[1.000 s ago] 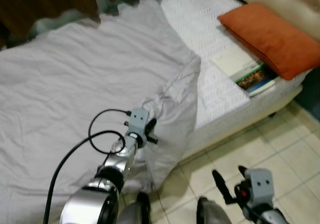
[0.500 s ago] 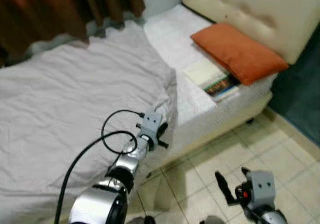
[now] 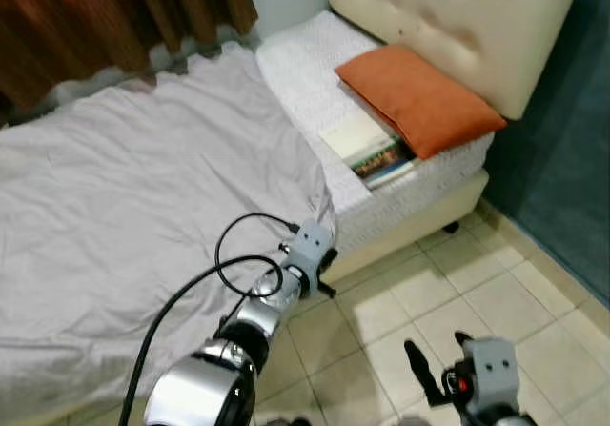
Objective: Clean up the room
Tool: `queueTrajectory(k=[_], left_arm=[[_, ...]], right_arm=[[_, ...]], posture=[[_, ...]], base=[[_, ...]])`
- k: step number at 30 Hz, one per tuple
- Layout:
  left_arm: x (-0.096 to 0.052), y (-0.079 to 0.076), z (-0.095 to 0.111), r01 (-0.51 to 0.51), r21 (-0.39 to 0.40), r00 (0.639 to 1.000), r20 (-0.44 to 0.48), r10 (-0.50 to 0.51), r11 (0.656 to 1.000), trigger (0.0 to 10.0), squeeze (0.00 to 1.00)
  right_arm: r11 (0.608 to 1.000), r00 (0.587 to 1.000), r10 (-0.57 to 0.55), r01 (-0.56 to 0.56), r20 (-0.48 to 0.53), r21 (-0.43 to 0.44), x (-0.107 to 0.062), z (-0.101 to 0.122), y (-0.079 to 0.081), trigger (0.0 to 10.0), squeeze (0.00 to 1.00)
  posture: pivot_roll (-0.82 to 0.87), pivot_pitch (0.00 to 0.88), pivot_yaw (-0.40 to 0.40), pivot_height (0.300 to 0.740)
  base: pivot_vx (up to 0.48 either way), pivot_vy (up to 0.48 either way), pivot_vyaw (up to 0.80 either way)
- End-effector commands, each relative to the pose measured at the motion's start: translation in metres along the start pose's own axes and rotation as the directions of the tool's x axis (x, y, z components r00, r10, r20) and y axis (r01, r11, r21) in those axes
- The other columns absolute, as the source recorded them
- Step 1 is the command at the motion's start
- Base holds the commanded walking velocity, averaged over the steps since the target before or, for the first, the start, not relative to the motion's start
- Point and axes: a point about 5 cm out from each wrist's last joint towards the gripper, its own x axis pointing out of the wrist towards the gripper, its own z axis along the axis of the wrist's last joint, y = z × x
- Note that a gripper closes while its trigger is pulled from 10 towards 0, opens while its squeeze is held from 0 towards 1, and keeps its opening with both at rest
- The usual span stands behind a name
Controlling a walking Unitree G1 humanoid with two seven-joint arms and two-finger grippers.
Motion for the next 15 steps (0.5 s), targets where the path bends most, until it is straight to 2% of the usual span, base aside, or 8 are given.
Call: queueTrajectory(k=[1, 5, 8, 9, 12, 13, 14, 15], left_arm=[[0.007, -0.057, -0.002, 0.203, 0.026, 0.979, -0.017, -0.203, 0.979, 10.0, 0.0], [0.005, -0.079, -0.011, 0.255, 0.062, 0.966, -0.066, -0.251, 0.965, 10.0, 0.0], [0.006, -0.098, -0.013, 0.259, 0.095, 0.963, -0.105, -0.25, 0.961, 10.0, 0.0], [0.006, -0.098, -0.013, 0.259, 0.095, 0.963, -0.105, -0.25, 0.961, 10.0, 0.0], [0.006, -0.112, -0.012, 0.255, 0.158, 0.964, -0.117, -0.239, 0.954, 10.0, 0.0], [0.006, -0.114, -0.012, 0.251, 0.178, 0.965, -0.119, -0.233, 0.951, 10.0, 0.17], [0.006, -0.118, -0.012, 0.255, 0.161, 0.964, -0.115, -0.239, 0.953, 10.0, 1.0], [0.006, -0.118, -0.012, 0.255, 0.161, 0.964, -0.115, -0.239, 0.953, 10.0, 1.0]], right_arm=[[1.0, 1.0, 0.005, -0.005, -0.008, -0.004, -0.004, -0.001, 0.002, 10.0, 0.0], [1.0, 1.0, 0.013, -0.013, -0.023, -0.012, -0.008, -0.004, 0.003, 10.0, 0.0], [0.999, 0.999, 0.03, -0.031, -0.039, -0.024, -0.012, -0.006, 0.005, 10.0, 0.0], [0.999, 0.999, 0.03, -0.031, -0.039, -0.024, -0.012, -0.006, 0.005, 10.0, 0.0], [0.998, 0.998, 0.053, -0.054, -0.044, -0.042, -0.013, -0.006, 0.009, 10.0, 0.0], [0.997, 0.997, 0.058, -0.06, -0.046, -0.045, -0.013, -0.005, 0.01, 10.0, 0.0], [0.997, 0.997, 0.061, -0.063, -0.049, -0.047, -0.014, -0.006, 0.011, 10.0, 0.0], [0.997, 0.997, 0.061, -0.063, -0.049, -0.047, -0.014, -0.006, 0.011, 10.0, 0.0]], posture=[[-0.37, 0.2, 0.153, 0.74], [-0.37, 0.217, 0.147, 0.74], [-0.39, 0.23, 0.14, 0.74], [-0.39, 0.23, 0.14, 0.74], [-0.4, 0.242, 0.136, 0.74], [-0.4, 0.242, 0.136, 0.74], [-0.4, 0.25, 0.136, 0.74], [-0.4, 0.25, 0.136, 0.74]], base=[[0.0, -0.472, 0.0], [0.0, -0.468, 0.0], [0.0, 0.0, 0.0], [0.0, 0.0, 0.0], [0.0, 0.0, 0.0], [0.0, 0.0, 0.0], [0.0, 0.0, 0.0], [0.0, 0.0, 0.0]])
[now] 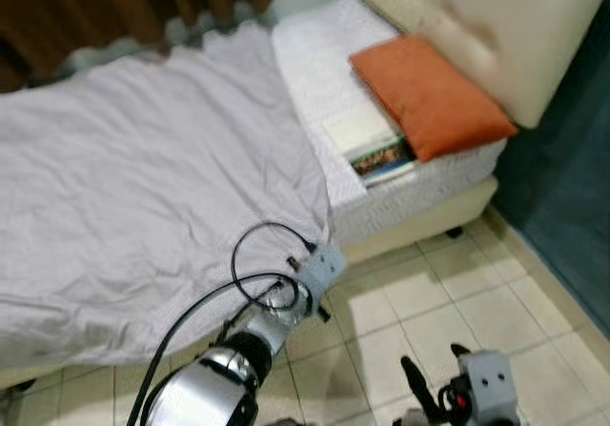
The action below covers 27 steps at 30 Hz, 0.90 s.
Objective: Clean up the room
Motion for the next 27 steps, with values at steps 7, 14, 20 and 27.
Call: queueTrajectory(k=[7, 14, 20, 27], left_arm=[[0.008, -0.092, 0.085, 0.283, -0.298, 0.937, 0.291, -0.195, 0.912, 10.0, 1.0], [0.003, -0.025, 0.063, 0.189, -0.42, 0.924, 0.381, -0.016, 0.888, 10.0, 1.0], [-0.04, 0.051, -0.013, -0.047, -0.452, 0.911, 0.347, 0.224, 0.891, 10.0, 1.0], [-0.089, 0.076, -0.045, -0.208, -0.549, 0.856, 0.298, 0.422, 0.809, 10.0, 1.0]], right_arm=[[1.0, 1.0, 0.029, -0.029, -0.012, -0.005, 0.002, -0.003, 0.005, 10.0, 0.0], [1.0, 0.998, -0.015, 0.015, 0.064, -0.004, 0.022, 0.01, -0.006, 10.0, 0.0], [0.984, 0.979, -0.144, 0.126, 0.147, 0.122, 0.041, 0.027, -0.021, 10.0, 0.0], [0.957, 0.935, -0.254, 0.206, 0.249, 0.203, 0.048, 0.046, -0.037, 10.0, 0.0]], posture=[[-0.35, 0.237, 0.126, 0.74], [-0.29, 0.145, 0.136, 0.74], [-0.22, 0.03, 0.137, 0.74], [-0.13, 0.0, 0.096, 0.74]], base=[[0.0, 0.0, 0.0], [0.0, 0.0, 0.0], [0.0, 0.0, 0.0], [0.0, 0.0, 0.0]])
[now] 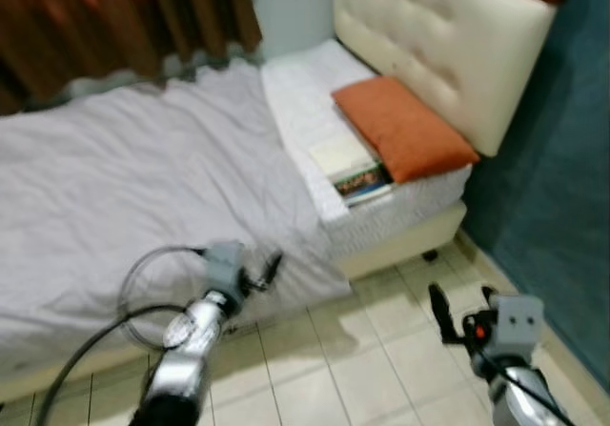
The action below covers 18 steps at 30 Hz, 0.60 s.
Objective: Clean up the room
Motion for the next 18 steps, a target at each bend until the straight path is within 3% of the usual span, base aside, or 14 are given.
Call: queueTrajectory(k=[1, 2, 3, 6, 9, 15, 18], left_arm=[[-0.004, -0.001, 0.004, -0.016, -0.049, 1.0, 0.016, 0.017, 0.999, 10.0, 1.0], [-0.007, 0.005, 0.001, -0.074, -0.055, 0.997, 0.014, 0.075, 0.996, 10.0, 0.1], [-0.008, 0.01, -0.002, -0.129, -0.061, 0.992, -0.001, 0.129, 0.99, 10.0, 0.0], [-0.012, 0.014, -0.01, -0.175, -0.06, 0.984, -0.028, 0.174, 0.983, 10.0, 0.0], [-0.014, 0.012, -0.01, -0.16, -0.07, 0.987, -0.027, 0.159, 0.985, 10.0, 0.0], [-0.04, 0.008, -0.002, -0.157, 0.105, 0.987, 0.005, 0.158, 0.982, 10.0, 0.0], [-0.045, 0.005, -0.001, -0.152, 0.119, 0.988, 0.006, 0.152, 0.981, 10.0, 0.0]], right_arm=[[1.0, 1.0, 0.003, -0.003, 0.011, 0.014, 0.006, 0.0, 0.004, 10.0, 0.0], [1.0, 1.0, 0.014, -0.014, 0.009, 0.011, 0.013, 0.0, 0.006, 10.0, 0.0], [1.0, 1.0, 0.024, -0.024, 0.004, 0.006, 0.019, 0.0, 0.008, 10.0, 0.0], [0.999, 0.999, 0.049, -0.049, -0.009, 0.002, 0.031, -0.003, 0.013, 10.0, 0.0], [0.999, 0.998, 0.054, -0.054, -0.012, 0.003, 0.033, -0.004, 0.014, 10.0, 0.0], [0.995, 0.996, 0.089, -0.09, -0.02, -0.031, 0.026, -0.01, 0.012, 10.0, 0.0], [0.994, 0.994, 0.104, -0.105, -0.026, -0.043, 0.023, -0.012, 0.013, 10.0, 0.0]], posture=[[-0.12, 0.0, 0.085, 0.74], [-0.1, 0.0, 0.073, 0.74], [-0.09, 0.0, 0.062, 0.74], [-0.08, 0.0, 0.04, 0.74], [-0.08, 0.0, 0.037, 0.74], [-0.06, 0.0, 0.005, 0.74], [-0.06, 0.0, 0.004, 0.74]], base=[[0.0, 0.0, 0.0], [0.0, 0.0, -0.8], [0.0, 0.0, -0.8], [0.0, 0.0, -0.8], [0.0, 0.0, -0.8], [0.0, 0.0, -0.8], [0.0, 0.0, -0.8]])
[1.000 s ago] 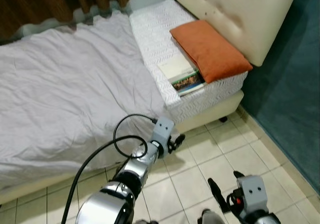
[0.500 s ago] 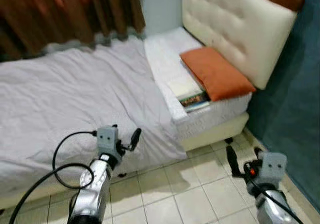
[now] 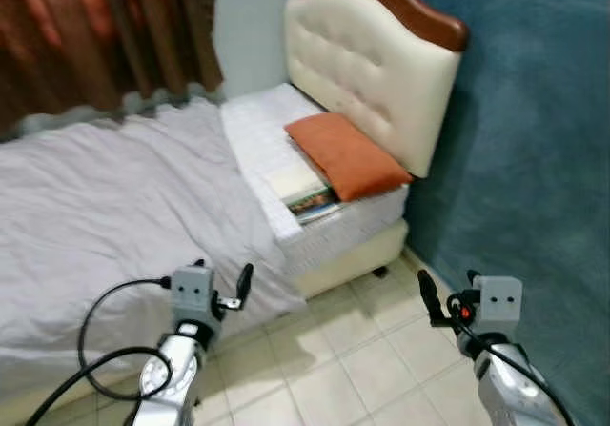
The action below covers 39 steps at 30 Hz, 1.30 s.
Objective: Clean up the room
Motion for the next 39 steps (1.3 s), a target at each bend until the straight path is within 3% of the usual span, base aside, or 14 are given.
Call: queueTrajectory(k=[1, 7, 12, 16, 20, 28, 34, 39], left_arm=[[-0.002, -0.004, 0.004, 0.009, 0.018, 1.0, 0.005, -0.009, 1.0, 10.0, 0.0], [0.006, 0.0, -0.006, -0.024, -0.048, 0.999, -0.042, 0.022, 0.999, 10.0, 0.0], [-0.01, -0.003, -0.015, -0.004, -0.045, 0.997, -0.078, 0.001, 0.999, 10.0, 0.0], [-0.01, -0.009, -0.013, 0.012, -0.047, 0.997, -0.081, -0.016, 0.999, 10.0, 0.0], [-0.004, -0.015, -0.007, 0.046, -0.046, 0.997, -0.065, -0.049, 0.998, 10.0, 0.0], [0.0, -0.012, -0.01, 0.043, -0.064, 0.996, -0.08, -0.048, 0.997, 10.0, 0.0], [0.006, -0.011, -0.008, 0.045, -0.015, 0.994, -0.096, -0.046, 0.999, 10.0, 0.0], [0.016, -0.013, -0.008, 0.038, -0.082, 0.993, -0.106, -0.047, 0.996, 10.0, 0.0]], right_arm=[[0.999, 1.0, 0.03, -0.03, 0.007, -0.018, -0.001, 0.0, 0.005, 10.0, 0.0], [0.999, 0.999, 0.032, -0.031, 0.022, -0.028, 0.002, 0.001, 0.006, 10.0, 0.0], [0.999, 0.999, 0.041, -0.041, -0.001, -0.034, -0.01, -0.006, 0.003, 10.0, 0.0], [0.999, 0.999, 0.043, -0.043, -0.013, -0.031, -0.013, -0.008, 0.002, 10.0, 0.0], [0.999, 0.999, 0.032, -0.032, -0.014, -0.025, -0.011, -0.008, 0.0, 10.0, 0.0], [0.999, 0.999, 0.039, -0.039, -0.009, -0.036, -0.01, -0.007, 0.001, 10.0, 0.0], [0.999, 0.999, 0.033, -0.033, -0.013, -0.004, -0.01, -0.01, -0.001, 10.0, 0.0], [0.998, 0.999, 0.054, -0.054, 0.004, -0.015, -0.004, -0.007, 0.002, 10.0, 0.0]], posture=[[-0.06, 0.0, 0.007, 0.74], [-0.07, 0.0, 0.013, 0.74], [-0.08, 0.0, -0.006, 0.74], [-0.08, 0.0, -0.004, 0.74], [-0.08, 0.0, -0.006, 0.74], [-0.09, 0.0, 0.004, 0.74], [-0.1, 0.0, 0.021, 0.74], [-0.12, 0.0, 0.03, 0.74]], base=[[0.0, 0.0, -0.8], [0.0, -0.359, -0.8], [0.0, 0.0, -0.8], [0.0, 0.0, -0.8], [0.0, -0.24, -0.8], [0.0, -0.18, -0.8], [0.0, 0.0, -0.8], [0.192, 0.0, -0.32]])
